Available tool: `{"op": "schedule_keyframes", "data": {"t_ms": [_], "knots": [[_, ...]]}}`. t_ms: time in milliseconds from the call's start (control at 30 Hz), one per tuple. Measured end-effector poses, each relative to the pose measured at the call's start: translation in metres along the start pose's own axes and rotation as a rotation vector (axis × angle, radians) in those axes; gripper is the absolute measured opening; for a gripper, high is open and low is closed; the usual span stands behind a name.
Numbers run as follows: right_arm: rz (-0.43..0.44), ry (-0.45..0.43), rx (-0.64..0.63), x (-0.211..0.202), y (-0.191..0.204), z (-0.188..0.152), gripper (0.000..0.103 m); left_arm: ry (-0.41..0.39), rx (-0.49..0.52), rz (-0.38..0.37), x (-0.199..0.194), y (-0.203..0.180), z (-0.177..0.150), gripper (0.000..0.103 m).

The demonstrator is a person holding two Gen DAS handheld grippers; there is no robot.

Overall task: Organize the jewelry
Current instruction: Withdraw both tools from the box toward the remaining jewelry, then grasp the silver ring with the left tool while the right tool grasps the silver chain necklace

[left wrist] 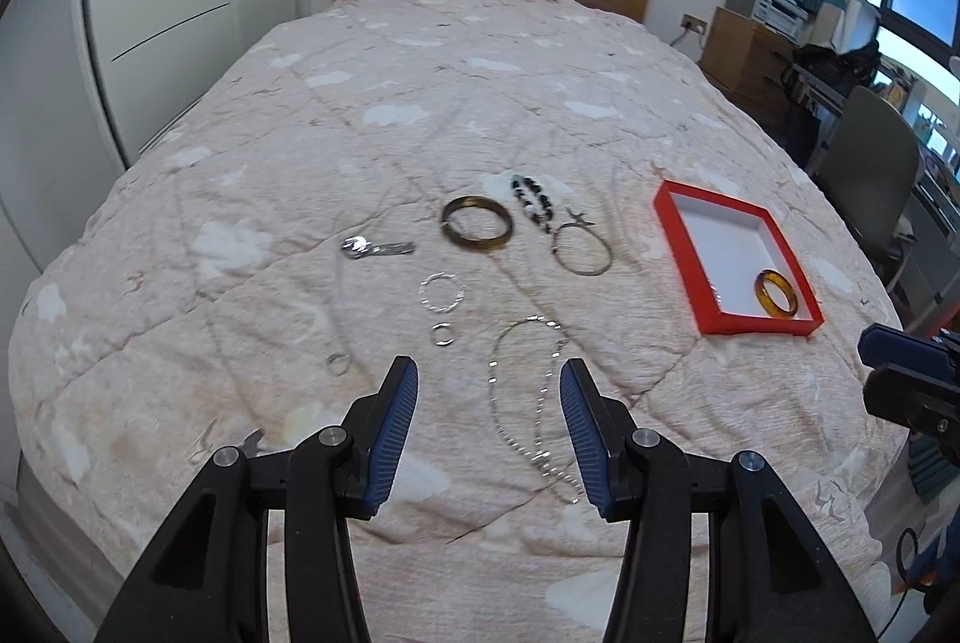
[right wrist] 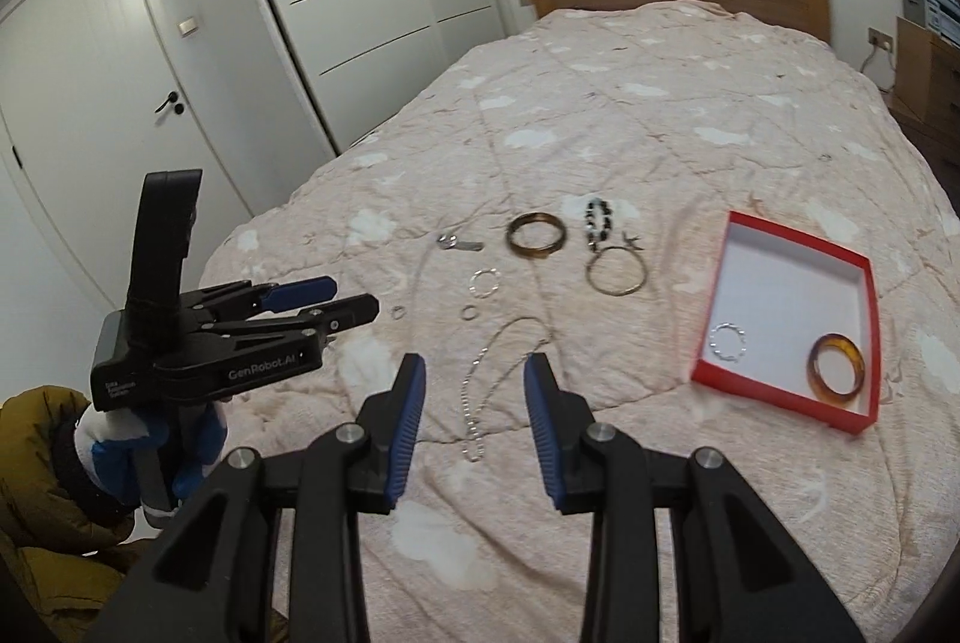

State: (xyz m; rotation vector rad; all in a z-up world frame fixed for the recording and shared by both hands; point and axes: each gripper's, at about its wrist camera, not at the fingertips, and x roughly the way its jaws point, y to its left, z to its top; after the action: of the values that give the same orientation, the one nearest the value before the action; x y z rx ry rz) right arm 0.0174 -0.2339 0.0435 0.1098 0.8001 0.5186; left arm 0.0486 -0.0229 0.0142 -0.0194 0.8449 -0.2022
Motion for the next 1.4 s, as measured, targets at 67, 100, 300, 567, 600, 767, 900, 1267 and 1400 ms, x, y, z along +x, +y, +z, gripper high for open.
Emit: {"op": "schedule_keyframes", "data": {"t_ms": [67, 100, 300, 567, 600, 767, 900, 1267, 1400], "knots": [[0.008, 0.014, -0.010, 0.005, 0.009, -0.004, 0.038, 0.001, -0.023, 0.011, -0.003, 0.012, -0.007, 0.050], [0.009, 0.022, -0.012, 0.007, 0.011, -0.006, 0.039, 0.002, -0.029, 0.016, -0.003, 0.017, -0.010, 0.050], [0.005, 0.094, -0.016, 0.031, 0.012, -0.019, 0.039, 0.043, -0.050, 0.058, 0.005, 0.045, -0.025, 0.050], [0.007, 0.144, -0.007, 0.055, 0.005, -0.019, 0.039, 0.088, -0.095, 0.078, 0.024, 0.078, -0.034, 0.050], [0.009, 0.150, -0.005, 0.060, 0.005, -0.019, 0.039, 0.093, -0.100, 0.082, 0.027, 0.082, -0.034, 0.050], [0.040, 0.209, 0.003, 0.090, 0.005, -0.022, 0.039, 0.121, -0.111, 0.094, 0.045, 0.097, -0.033, 0.050], [0.063, 0.264, -0.003, 0.117, 0.007, -0.024, 0.039, 0.143, -0.123, 0.097, 0.064, 0.108, -0.029, 0.050], [0.100, 0.385, 0.039, 0.193, -0.010, -0.027, 0.039, 0.203, -0.125, 0.093, 0.121, 0.120, -0.011, 0.050], [0.109, 0.430, 0.056, 0.211, -0.016, -0.037, 0.039, 0.225, -0.125, 0.088, 0.140, 0.121, -0.009, 0.050]]}}
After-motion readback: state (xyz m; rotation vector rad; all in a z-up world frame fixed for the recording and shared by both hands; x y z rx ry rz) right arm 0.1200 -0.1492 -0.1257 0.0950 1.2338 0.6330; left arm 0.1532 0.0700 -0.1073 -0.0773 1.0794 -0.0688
